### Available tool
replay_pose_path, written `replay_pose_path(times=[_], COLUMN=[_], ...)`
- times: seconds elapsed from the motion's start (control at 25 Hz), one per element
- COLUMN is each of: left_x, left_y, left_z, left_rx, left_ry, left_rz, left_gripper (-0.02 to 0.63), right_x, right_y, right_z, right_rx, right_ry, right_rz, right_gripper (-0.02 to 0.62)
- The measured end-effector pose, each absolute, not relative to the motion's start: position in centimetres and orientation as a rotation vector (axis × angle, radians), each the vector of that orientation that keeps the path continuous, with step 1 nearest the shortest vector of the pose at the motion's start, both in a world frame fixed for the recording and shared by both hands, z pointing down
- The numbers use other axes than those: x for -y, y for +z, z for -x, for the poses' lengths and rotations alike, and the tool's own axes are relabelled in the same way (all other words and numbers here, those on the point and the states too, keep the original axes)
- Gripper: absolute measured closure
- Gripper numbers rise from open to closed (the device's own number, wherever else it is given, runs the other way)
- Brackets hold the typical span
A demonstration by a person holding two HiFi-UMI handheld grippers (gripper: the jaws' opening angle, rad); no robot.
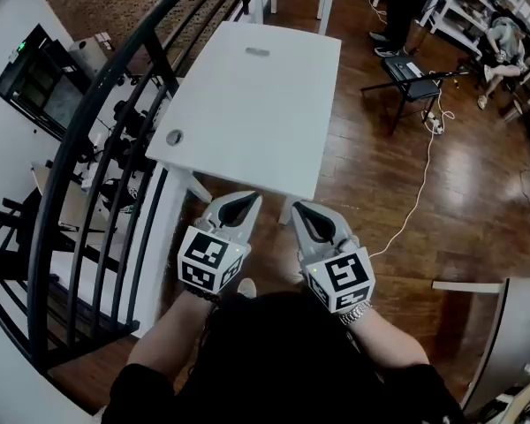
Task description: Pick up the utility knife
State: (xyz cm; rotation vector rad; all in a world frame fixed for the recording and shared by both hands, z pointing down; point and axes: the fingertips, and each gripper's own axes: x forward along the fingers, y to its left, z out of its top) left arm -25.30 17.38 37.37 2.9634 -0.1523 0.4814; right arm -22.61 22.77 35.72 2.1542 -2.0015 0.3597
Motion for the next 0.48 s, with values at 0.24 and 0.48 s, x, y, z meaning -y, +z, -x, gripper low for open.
replay_pose_path(times=[0.24,0.48], left_x=[-20.0,-23.1], left_y=[37.3,36.5], left_z=[18.5,12.7], left_rx=[0.292,0.392], left_ry=[0.505,0.521], left_rz=[-2.943,-2.938], left_gripper=[0.589,0.589], right_x=[-25.3,-28.4], right_y=[35.4,34.8], right_z=[15.7,9.7], right_rx=[2.114,2.191], right_ry=[0.335,0.329], right_rz=[-2.045,-1.965], right_gripper=[0.603,0.603])
